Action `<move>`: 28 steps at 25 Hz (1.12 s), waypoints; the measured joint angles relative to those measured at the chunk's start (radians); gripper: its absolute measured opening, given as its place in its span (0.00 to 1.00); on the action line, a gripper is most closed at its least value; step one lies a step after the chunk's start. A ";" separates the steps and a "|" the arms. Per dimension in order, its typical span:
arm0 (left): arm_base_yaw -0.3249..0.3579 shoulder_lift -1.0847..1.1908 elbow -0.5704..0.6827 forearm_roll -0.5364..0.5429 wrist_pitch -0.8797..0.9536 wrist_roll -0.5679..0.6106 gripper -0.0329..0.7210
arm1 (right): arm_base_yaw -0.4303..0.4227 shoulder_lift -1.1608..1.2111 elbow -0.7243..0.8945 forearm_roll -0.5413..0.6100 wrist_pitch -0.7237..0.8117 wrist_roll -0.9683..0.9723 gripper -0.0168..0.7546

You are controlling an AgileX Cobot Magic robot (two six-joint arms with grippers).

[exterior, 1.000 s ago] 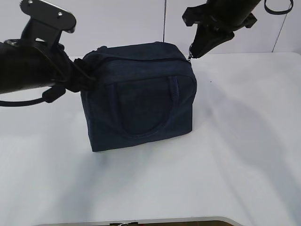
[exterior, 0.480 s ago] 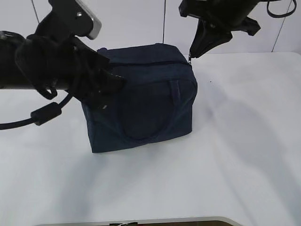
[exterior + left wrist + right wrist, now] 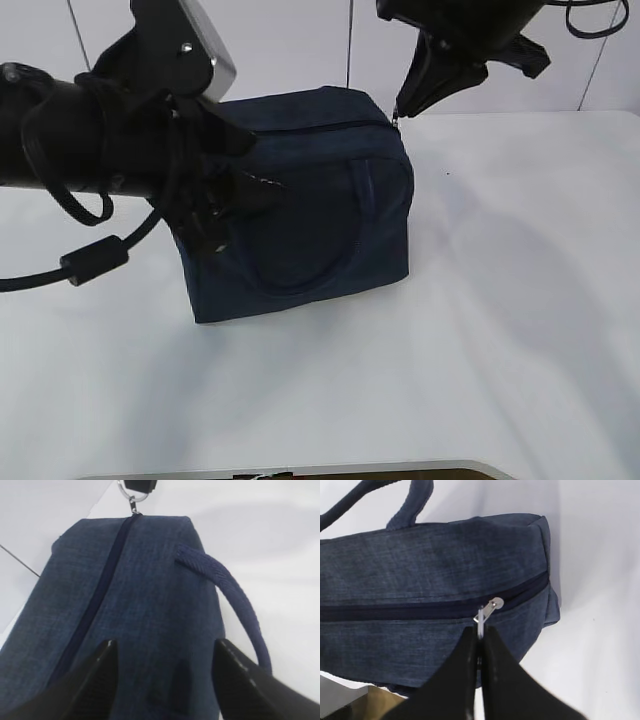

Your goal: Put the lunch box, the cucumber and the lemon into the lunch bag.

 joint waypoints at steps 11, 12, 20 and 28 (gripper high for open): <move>0.000 0.005 0.000 0.001 -0.058 0.029 0.62 | -0.115 -0.027 0.000 0.028 0.007 0.046 0.03; 0.000 0.013 0.000 0.001 -0.060 0.032 0.62 | -0.115 -0.027 0.000 0.034 0.007 0.046 0.03; -0.041 0.026 -0.001 -0.001 -0.082 0.034 0.62 | -0.115 -0.027 0.000 0.038 0.005 0.037 0.03; -0.087 0.018 -0.055 -0.001 -0.066 0.131 0.63 | -0.115 -0.027 0.000 0.038 0.005 -0.013 0.03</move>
